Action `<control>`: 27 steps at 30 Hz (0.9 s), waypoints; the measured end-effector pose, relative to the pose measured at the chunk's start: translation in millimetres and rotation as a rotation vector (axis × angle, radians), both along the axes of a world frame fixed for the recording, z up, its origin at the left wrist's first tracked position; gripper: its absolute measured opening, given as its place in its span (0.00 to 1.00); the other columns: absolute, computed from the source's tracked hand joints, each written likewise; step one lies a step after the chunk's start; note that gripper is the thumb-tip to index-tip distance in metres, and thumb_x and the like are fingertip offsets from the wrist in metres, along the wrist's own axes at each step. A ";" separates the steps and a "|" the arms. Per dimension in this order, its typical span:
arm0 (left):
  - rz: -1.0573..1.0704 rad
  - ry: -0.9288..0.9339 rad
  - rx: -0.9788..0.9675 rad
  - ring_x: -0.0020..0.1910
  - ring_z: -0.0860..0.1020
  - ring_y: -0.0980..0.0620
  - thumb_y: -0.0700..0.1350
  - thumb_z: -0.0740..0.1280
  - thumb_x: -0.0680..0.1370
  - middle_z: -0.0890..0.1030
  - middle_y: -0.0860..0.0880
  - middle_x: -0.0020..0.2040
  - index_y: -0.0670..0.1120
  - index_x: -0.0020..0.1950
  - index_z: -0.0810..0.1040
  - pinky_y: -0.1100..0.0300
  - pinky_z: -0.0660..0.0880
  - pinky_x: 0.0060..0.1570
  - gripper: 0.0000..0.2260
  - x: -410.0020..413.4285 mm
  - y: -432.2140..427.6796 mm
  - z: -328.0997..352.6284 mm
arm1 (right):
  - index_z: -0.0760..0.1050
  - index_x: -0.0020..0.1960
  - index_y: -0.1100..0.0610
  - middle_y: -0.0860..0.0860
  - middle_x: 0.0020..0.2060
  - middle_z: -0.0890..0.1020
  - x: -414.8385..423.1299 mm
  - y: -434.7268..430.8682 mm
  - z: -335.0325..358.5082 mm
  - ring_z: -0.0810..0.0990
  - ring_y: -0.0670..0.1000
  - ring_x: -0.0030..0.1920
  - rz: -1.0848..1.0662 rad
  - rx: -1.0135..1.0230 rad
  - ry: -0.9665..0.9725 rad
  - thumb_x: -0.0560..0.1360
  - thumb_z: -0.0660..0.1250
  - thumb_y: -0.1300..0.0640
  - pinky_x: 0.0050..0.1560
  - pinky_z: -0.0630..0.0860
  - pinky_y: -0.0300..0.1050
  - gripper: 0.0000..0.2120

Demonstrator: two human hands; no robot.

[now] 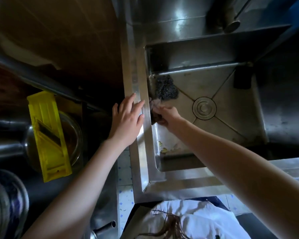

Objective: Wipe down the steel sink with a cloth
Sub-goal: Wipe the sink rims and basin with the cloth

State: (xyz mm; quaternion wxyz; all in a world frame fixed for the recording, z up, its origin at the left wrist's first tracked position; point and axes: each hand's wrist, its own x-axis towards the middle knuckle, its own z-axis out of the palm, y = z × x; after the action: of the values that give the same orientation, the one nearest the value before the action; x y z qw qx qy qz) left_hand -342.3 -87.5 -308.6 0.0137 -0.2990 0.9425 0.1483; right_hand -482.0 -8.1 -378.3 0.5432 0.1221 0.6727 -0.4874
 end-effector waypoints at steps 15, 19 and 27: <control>-0.017 -0.083 -0.011 0.74 0.56 0.45 0.48 0.58 0.80 0.59 0.44 0.76 0.50 0.72 0.65 0.40 0.51 0.70 0.20 -26.0 -31.1 2.1 | 0.77 0.38 0.61 0.53 0.31 0.76 53.9 53.7 -6.4 0.75 0.46 0.23 0.036 0.226 -0.090 0.73 0.66 0.70 0.22 0.70 0.35 0.07; -0.021 -0.080 -0.001 0.74 0.57 0.44 0.48 0.59 0.80 0.59 0.44 0.75 0.50 0.72 0.66 0.39 0.51 0.70 0.19 -29.6 -33.3 3.0 | 0.75 0.37 0.60 0.52 0.29 0.77 18.1 10.5 6.1 0.73 0.44 0.18 -0.044 0.145 -0.069 0.72 0.72 0.59 0.17 0.64 0.30 0.08; -0.019 -0.050 0.009 0.73 0.58 0.44 0.48 0.60 0.80 0.61 0.44 0.75 0.50 0.71 0.67 0.38 0.52 0.69 0.19 -30.9 -42.7 2.9 | 0.76 0.40 0.62 0.54 0.27 0.77 -43.8 -71.0 28.2 0.75 0.45 0.19 -0.072 -0.096 0.078 0.74 0.66 0.69 0.19 0.67 0.31 0.06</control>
State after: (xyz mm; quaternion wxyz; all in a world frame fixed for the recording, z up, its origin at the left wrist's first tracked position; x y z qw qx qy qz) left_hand -373.2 -130.2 -305.7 0.0401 -0.2938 0.9440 0.1448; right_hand -525.8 -79.1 -350.1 0.5039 0.1010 0.6645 -0.5425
